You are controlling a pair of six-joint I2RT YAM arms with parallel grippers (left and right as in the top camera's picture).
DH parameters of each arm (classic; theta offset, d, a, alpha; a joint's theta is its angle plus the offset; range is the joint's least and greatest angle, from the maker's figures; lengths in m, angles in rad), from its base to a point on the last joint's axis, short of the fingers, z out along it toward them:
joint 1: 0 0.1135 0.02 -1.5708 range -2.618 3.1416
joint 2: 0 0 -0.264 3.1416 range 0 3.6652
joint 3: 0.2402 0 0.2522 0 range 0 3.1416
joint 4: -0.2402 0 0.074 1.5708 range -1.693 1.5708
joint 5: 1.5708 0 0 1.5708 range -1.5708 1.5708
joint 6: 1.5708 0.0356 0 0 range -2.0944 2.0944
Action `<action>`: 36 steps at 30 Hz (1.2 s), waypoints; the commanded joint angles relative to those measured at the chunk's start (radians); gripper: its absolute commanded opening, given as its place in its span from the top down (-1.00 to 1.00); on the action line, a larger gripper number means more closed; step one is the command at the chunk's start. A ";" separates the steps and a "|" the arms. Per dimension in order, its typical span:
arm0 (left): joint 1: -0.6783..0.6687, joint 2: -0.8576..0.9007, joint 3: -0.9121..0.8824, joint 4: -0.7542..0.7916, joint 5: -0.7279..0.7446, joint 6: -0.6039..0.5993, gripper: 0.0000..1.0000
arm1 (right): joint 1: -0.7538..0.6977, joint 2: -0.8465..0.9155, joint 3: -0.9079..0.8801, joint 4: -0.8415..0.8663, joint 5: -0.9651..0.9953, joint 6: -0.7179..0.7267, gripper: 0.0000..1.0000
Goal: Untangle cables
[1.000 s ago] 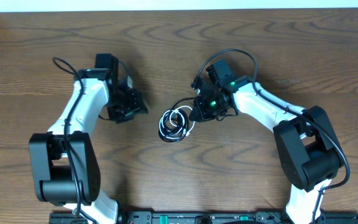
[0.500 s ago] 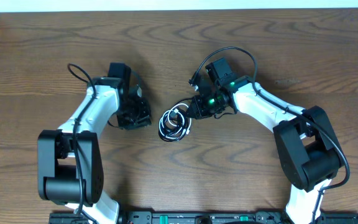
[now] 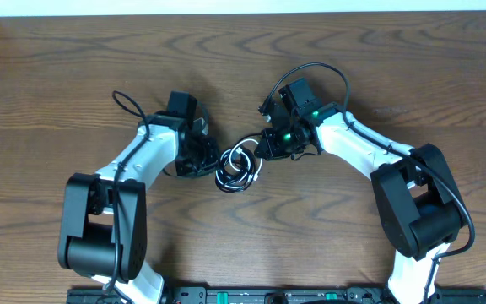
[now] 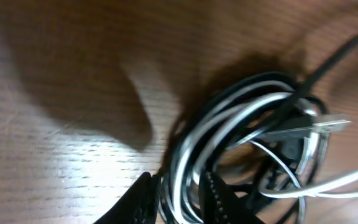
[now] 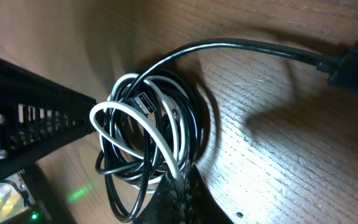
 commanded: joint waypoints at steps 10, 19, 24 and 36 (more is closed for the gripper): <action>-0.055 0.012 -0.067 0.058 -0.091 -0.136 0.29 | 0.004 -0.009 0.020 0.003 0.007 0.013 0.98; -0.059 0.011 -0.073 0.072 -0.092 -0.119 0.85 | -0.001 -0.009 0.020 0.002 0.006 0.009 0.98; -0.014 -0.011 -0.048 0.075 -0.075 -0.054 0.85 | -0.042 -0.015 0.024 0.003 -0.092 0.010 0.98; 0.047 -0.080 -0.035 0.148 0.078 0.183 0.85 | -0.106 -0.019 0.026 0.216 -0.402 0.145 0.98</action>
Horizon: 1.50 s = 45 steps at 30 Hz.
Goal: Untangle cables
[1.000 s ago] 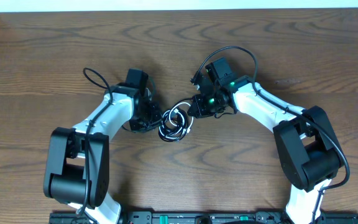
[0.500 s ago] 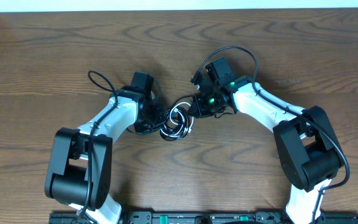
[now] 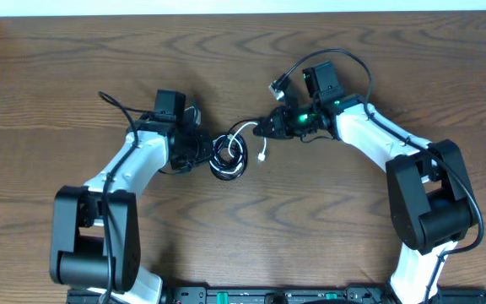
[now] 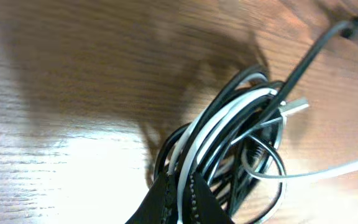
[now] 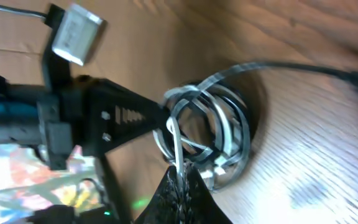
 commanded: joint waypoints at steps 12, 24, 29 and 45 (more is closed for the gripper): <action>-0.005 -0.014 0.011 -0.016 0.188 0.160 0.85 | 0.078 -0.019 0.016 0.037 0.021 0.058 0.98; -0.002 -0.014 0.011 -0.013 0.183 0.179 0.85 | 0.169 -0.019 0.016 -0.070 0.261 0.057 0.98; -0.002 -0.014 0.011 -0.022 0.077 0.178 0.84 | 0.190 -0.019 0.016 -0.117 0.333 0.027 0.98; -0.002 -0.014 0.011 -0.023 0.115 0.179 0.85 | 0.148 -0.031 0.016 -0.019 -0.064 -0.117 0.98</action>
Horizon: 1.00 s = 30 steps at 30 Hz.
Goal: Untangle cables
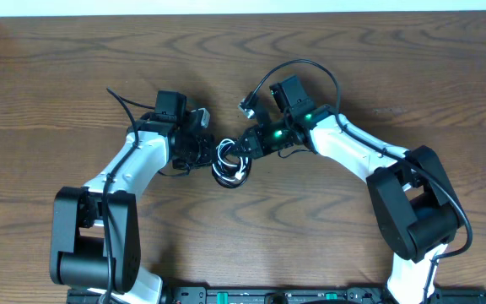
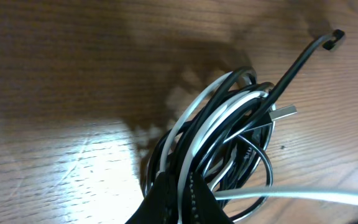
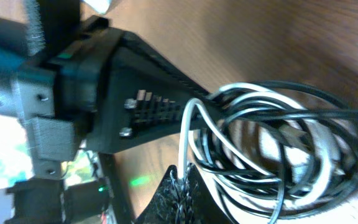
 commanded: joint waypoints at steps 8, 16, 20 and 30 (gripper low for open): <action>0.000 -0.013 0.011 0.014 0.114 0.059 0.85 | -0.004 -0.030 0.015 0.010 0.065 -0.039 0.54; 0.000 -0.013 0.011 0.006 -0.001 0.033 0.85 | -0.005 -0.030 0.015 -0.021 0.289 0.023 0.44; 0.000 -0.013 0.011 0.002 -0.046 -0.003 0.85 | -0.004 -0.030 0.015 -0.070 0.451 0.081 0.50; 0.000 -0.013 0.011 0.002 0.006 -0.003 0.85 | 0.027 -0.028 0.013 -0.144 0.520 0.163 0.60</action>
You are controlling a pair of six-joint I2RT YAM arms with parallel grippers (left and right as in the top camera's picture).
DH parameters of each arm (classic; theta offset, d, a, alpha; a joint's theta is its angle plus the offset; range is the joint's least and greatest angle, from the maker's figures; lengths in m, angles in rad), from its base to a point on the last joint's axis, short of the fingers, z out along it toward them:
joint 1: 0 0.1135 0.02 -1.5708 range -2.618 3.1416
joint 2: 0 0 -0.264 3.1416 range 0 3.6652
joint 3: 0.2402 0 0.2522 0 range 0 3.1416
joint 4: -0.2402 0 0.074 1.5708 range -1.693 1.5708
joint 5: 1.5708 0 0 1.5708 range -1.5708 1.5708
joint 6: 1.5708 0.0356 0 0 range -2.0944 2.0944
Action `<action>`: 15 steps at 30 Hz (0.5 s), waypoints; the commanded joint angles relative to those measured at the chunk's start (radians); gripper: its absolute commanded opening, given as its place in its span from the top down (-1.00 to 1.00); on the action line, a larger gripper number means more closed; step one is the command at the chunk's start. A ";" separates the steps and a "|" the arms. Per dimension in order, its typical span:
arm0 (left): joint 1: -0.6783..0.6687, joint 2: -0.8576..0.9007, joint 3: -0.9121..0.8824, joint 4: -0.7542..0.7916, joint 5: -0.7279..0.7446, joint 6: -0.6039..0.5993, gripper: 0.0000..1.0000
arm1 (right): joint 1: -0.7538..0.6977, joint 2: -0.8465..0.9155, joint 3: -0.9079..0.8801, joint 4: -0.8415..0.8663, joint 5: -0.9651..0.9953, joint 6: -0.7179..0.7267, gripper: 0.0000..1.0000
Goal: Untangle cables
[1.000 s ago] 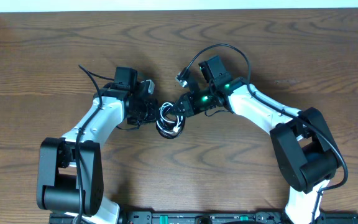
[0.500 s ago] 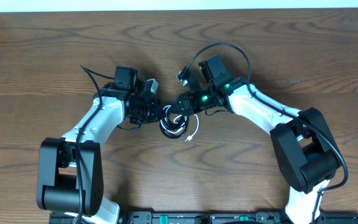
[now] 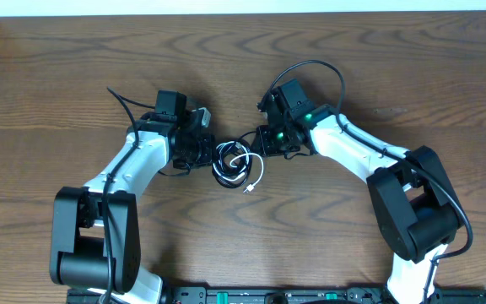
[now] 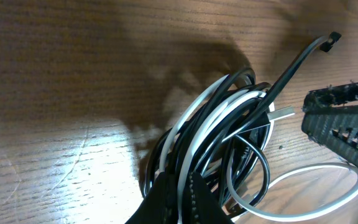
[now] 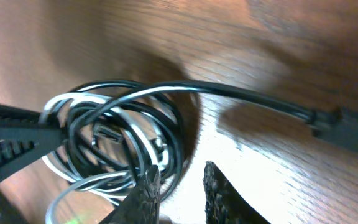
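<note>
A tangled coil of black and white cables (image 3: pixel 230 165) lies on the wooden table (image 3: pixel 243 67) between the two arms. My left gripper (image 4: pixel 182 186) is shut on strands at the coil's left rim (image 4: pixel 213 143). A loose white cable (image 3: pixel 258 173) loops out of the coil toward the front, ending in a small plug. My right gripper (image 5: pixel 179 186) stands open at the coil's right edge (image 5: pixel 123 130), holding nothing. A black cable end (image 5: pixel 260 102) runs off to the right.
The arms' own black wiring arcs above each wrist (image 3: pixel 310 72). A light wall edge (image 3: pixel 243 7) borders the far side of the table. The arm bases stand at the front edge (image 3: pixel 251 295).
My right gripper was shut on the white cable at the coil. Now it is open, a little to the right, and the white cable lies loose on the table.
Both grippers were shut on the coil at first, left on its rim, right on a white strand. Then the right held that strand further right, with white cable drawn out. It was back at the coil afterwards, and now it has let go.
</note>
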 commanded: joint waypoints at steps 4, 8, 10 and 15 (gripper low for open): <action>0.000 -0.013 0.011 -0.002 0.006 -0.005 0.85 | 0.043 -0.027 0.013 -0.012 0.080 0.065 0.66; 0.000 -0.013 0.011 -0.002 0.006 -0.005 0.85 | 0.069 -0.027 0.012 -0.016 0.155 0.091 0.67; 0.000 -0.013 0.011 -0.002 0.006 -0.005 0.85 | 0.080 -0.027 0.011 -0.013 0.166 0.092 0.67; 0.000 -0.013 0.011 -0.002 0.006 -0.005 0.85 | 0.101 -0.027 0.011 -0.013 0.209 0.108 0.67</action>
